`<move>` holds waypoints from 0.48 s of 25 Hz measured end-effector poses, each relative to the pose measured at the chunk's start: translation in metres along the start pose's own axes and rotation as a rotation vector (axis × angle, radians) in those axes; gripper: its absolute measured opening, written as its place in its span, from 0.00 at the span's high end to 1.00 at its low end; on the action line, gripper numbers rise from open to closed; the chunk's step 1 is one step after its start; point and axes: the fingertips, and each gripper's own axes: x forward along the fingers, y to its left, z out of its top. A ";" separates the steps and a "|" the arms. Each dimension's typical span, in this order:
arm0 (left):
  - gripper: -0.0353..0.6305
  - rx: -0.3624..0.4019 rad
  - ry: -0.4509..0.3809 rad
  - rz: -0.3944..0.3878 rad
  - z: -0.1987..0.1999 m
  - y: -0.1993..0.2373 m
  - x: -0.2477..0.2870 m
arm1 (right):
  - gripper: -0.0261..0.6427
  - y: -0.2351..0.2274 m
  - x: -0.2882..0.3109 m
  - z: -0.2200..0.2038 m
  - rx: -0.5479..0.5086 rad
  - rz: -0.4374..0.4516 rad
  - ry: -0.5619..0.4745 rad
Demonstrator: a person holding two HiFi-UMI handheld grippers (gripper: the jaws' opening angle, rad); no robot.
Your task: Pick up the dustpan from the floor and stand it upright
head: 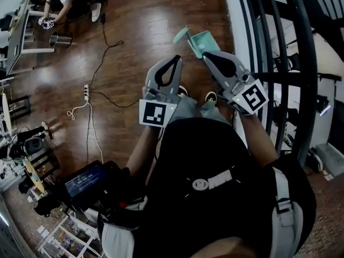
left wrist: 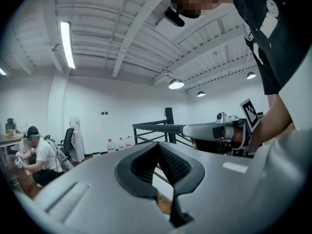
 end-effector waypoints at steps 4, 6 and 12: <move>0.92 -0.010 -0.014 -0.016 0.007 -0.010 -0.005 | 0.96 0.002 -0.016 -0.010 -0.017 -0.049 0.051; 0.92 -0.023 -0.021 -0.015 0.005 -0.005 -0.011 | 0.96 0.006 -0.017 -0.027 -0.029 -0.070 0.112; 0.92 -0.029 -0.019 -0.016 -0.005 0.010 -0.025 | 0.96 0.018 -0.005 -0.046 -0.041 -0.079 0.165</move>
